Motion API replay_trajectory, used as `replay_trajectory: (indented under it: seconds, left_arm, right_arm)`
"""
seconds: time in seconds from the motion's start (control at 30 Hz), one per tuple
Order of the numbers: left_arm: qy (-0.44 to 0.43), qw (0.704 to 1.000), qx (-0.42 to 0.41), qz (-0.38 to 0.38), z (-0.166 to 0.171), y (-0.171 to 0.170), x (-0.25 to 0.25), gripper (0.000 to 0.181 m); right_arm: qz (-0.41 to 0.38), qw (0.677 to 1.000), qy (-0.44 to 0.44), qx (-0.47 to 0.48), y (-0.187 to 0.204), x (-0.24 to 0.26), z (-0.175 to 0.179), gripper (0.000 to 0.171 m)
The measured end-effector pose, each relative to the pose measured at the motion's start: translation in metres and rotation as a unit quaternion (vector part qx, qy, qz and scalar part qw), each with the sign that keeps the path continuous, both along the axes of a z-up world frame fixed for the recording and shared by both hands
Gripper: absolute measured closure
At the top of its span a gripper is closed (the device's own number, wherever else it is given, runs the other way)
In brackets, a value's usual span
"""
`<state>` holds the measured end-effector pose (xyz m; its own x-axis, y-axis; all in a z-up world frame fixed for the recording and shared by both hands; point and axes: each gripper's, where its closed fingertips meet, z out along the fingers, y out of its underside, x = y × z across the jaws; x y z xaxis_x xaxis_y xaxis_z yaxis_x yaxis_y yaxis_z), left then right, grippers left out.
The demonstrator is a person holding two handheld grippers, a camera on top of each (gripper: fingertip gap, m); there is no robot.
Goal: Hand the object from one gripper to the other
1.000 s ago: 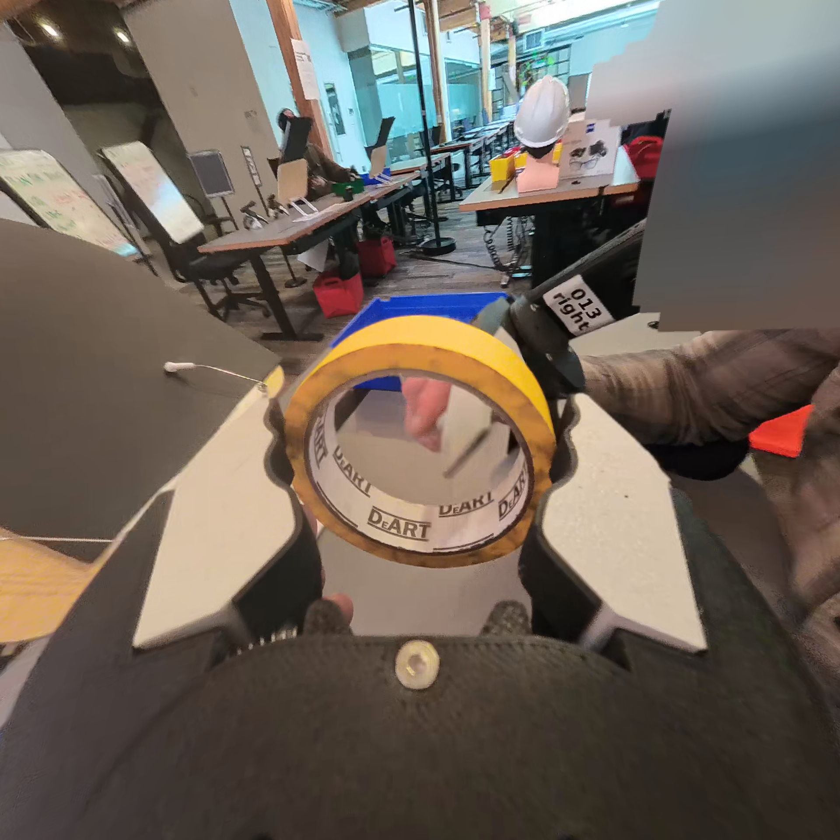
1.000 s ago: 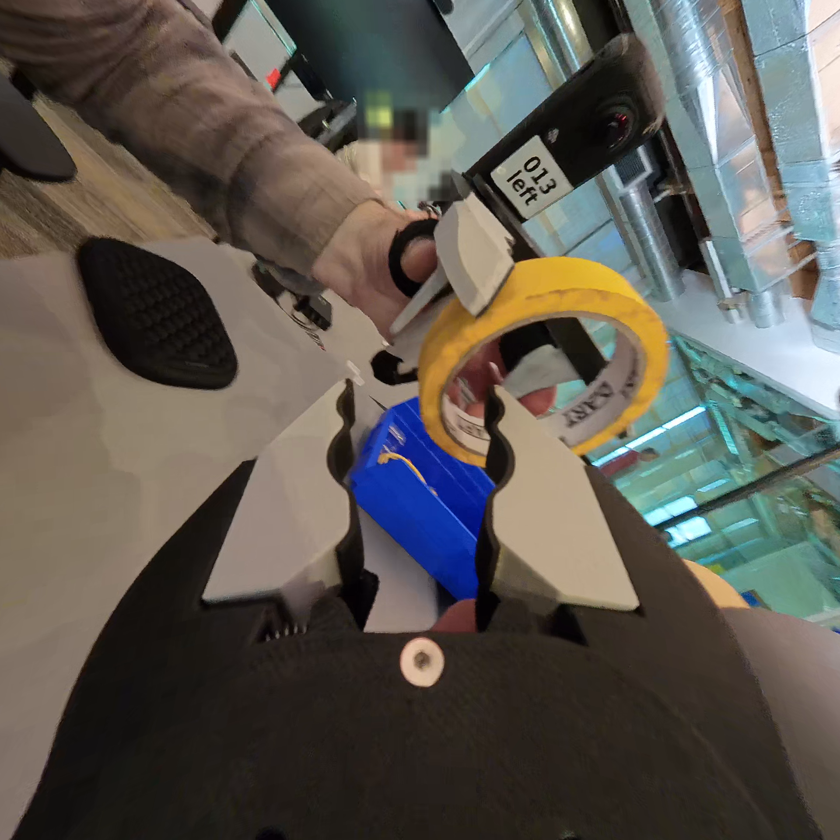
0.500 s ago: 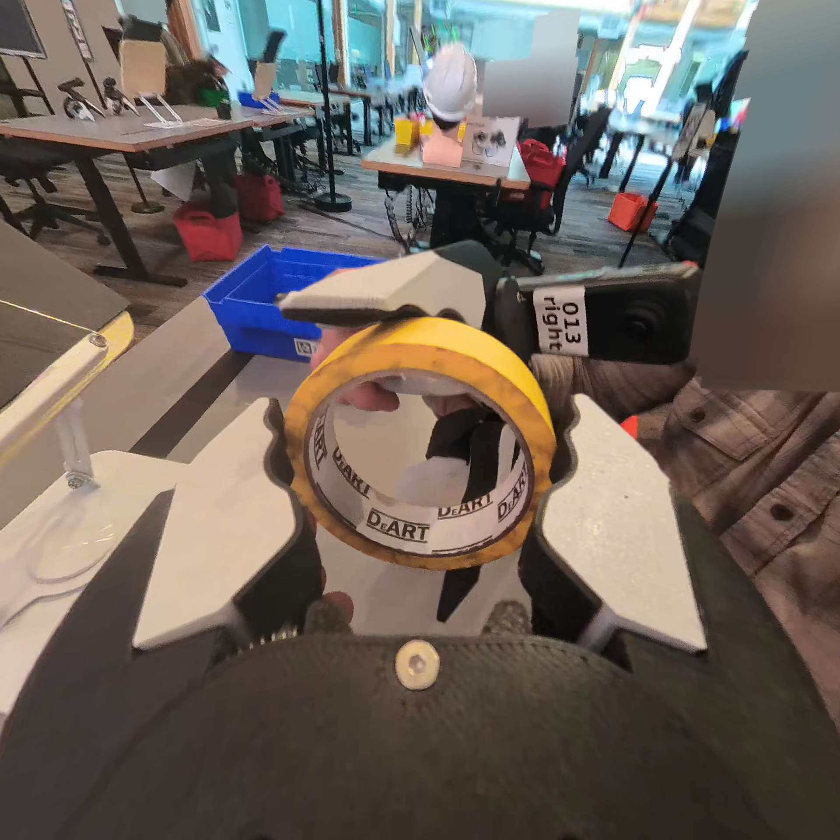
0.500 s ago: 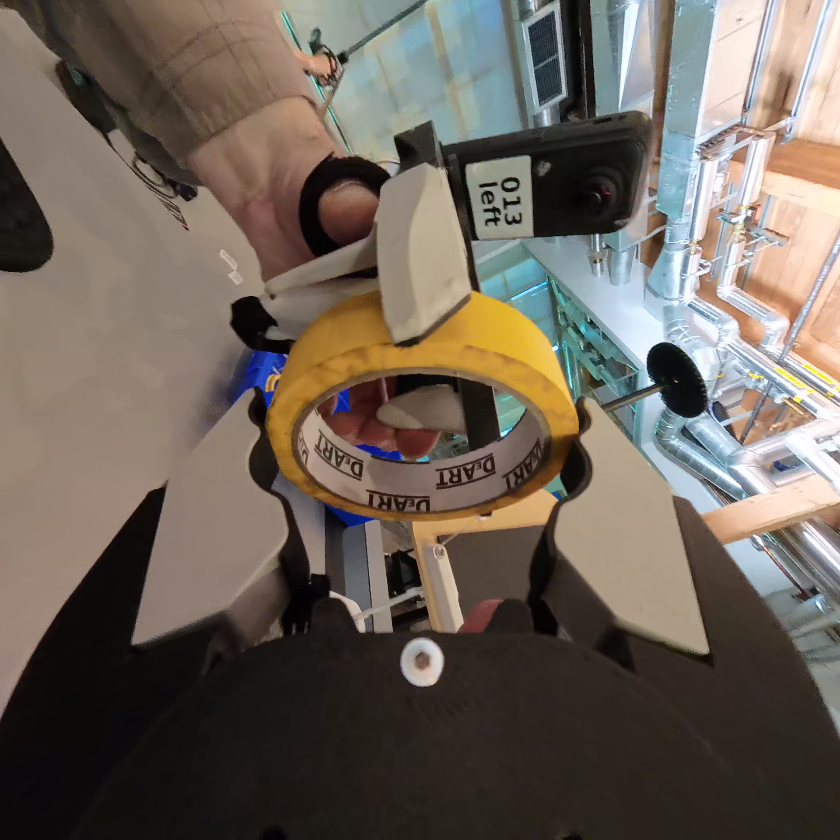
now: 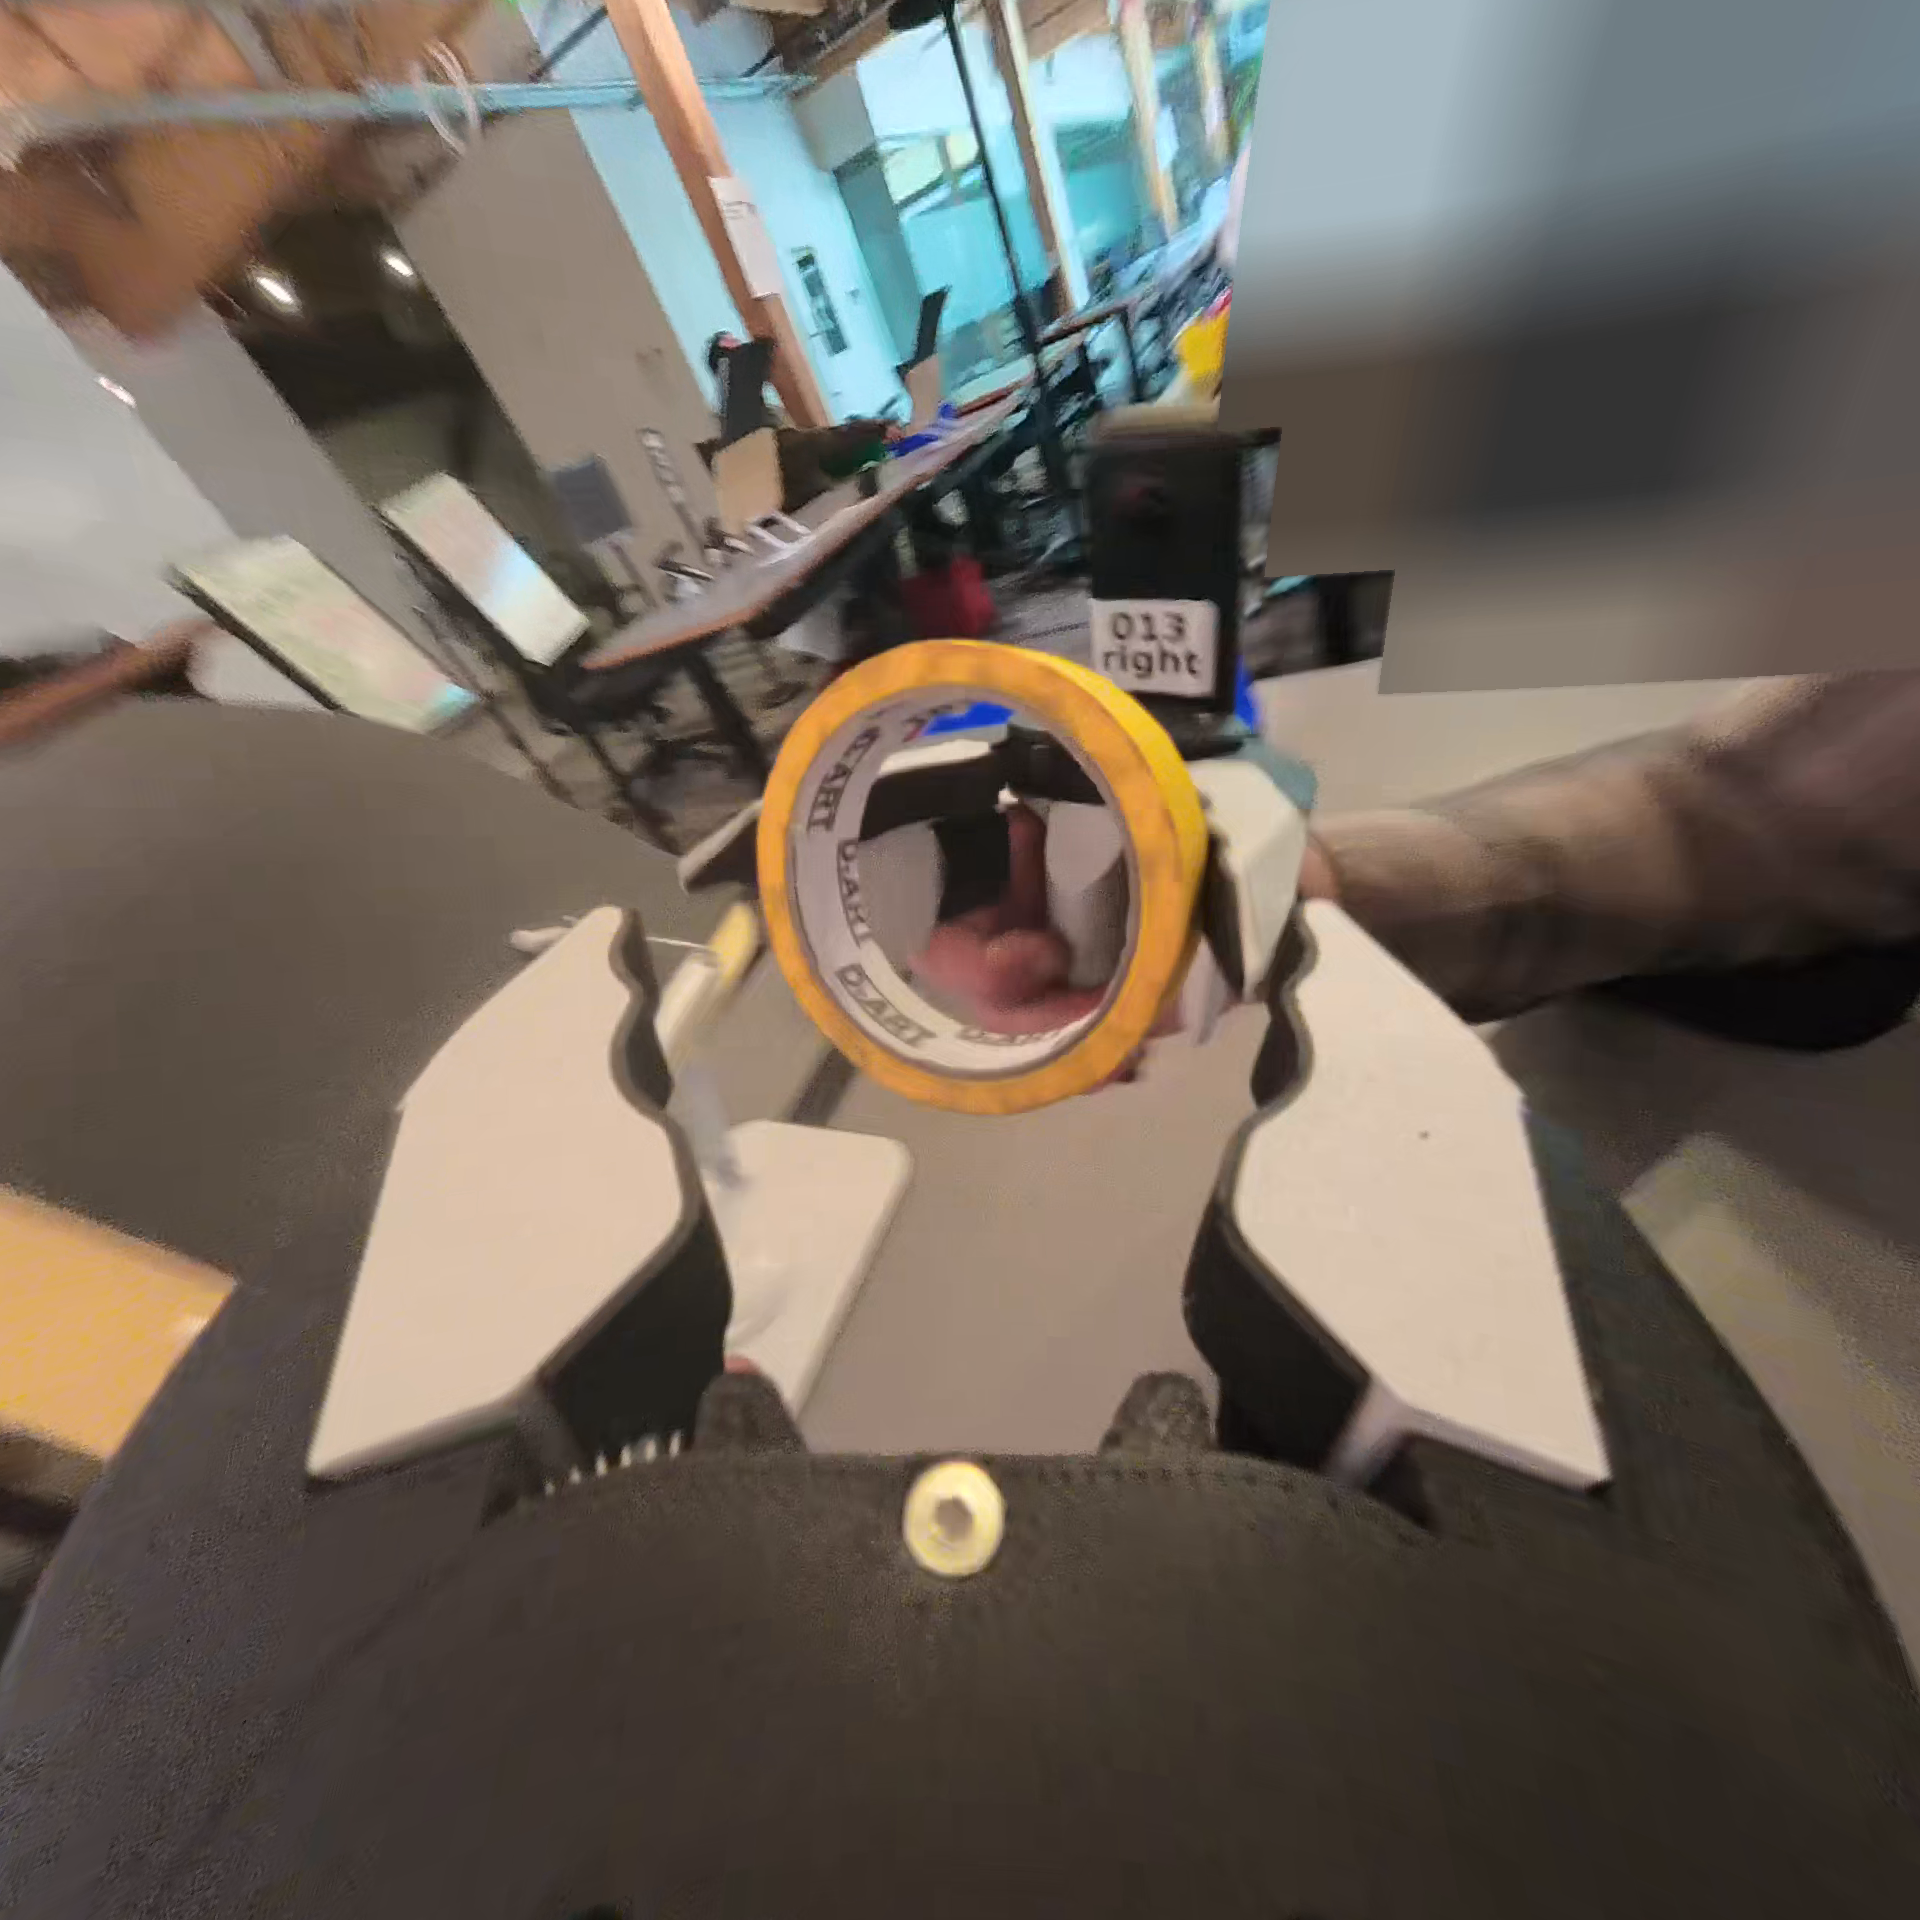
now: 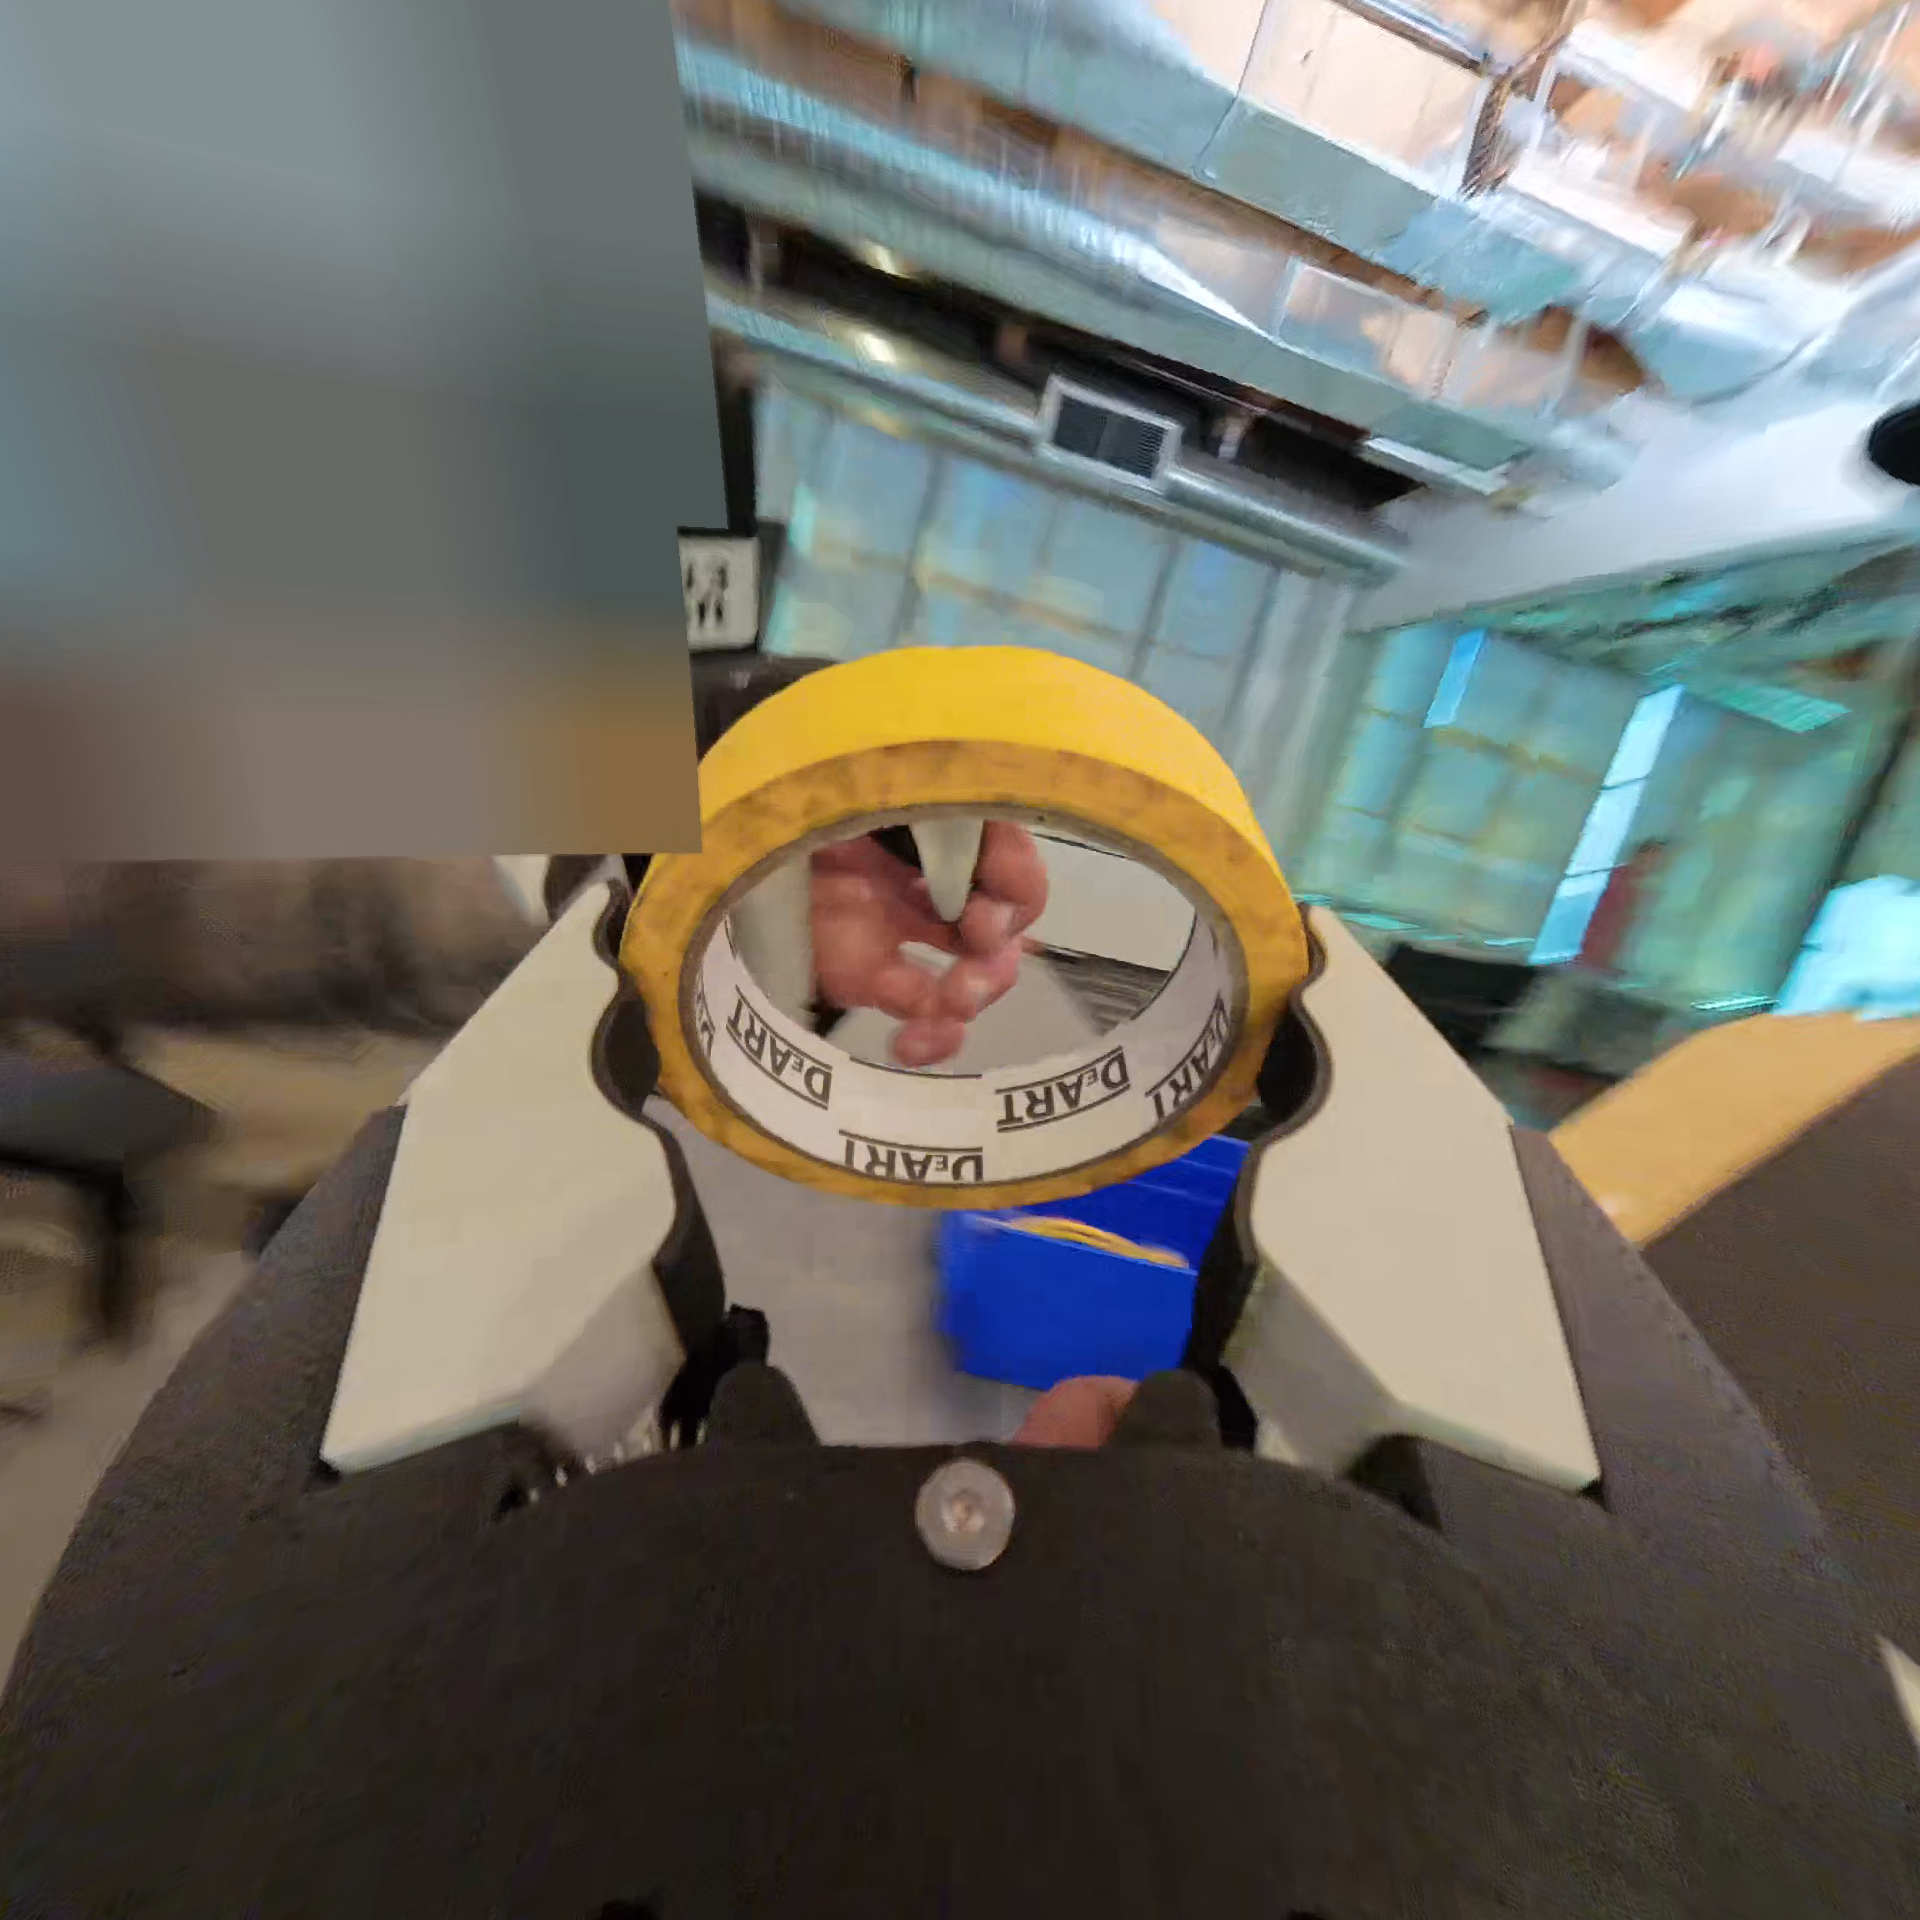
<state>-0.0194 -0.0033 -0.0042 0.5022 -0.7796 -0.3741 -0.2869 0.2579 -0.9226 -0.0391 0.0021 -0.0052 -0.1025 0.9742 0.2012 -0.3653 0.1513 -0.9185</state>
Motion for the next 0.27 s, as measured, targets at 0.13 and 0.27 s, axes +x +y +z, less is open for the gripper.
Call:
replay_trajectory:
  seconds: [0.13,0.27]
  left_arm:
    - [0.192,0.964,0.174,0.063,-0.007,-0.007,0.002,0.068]
    - [0.324,0.912,0.243,0.065,-0.022,-0.009,0.018,0.059]
  right_arm:
    - [0.190,0.963,0.019,-0.193,0.002,0.012,0.006,0.053]
    - [0.295,0.930,-0.023,-0.218,-0.019,0.009,-0.012,0.053]
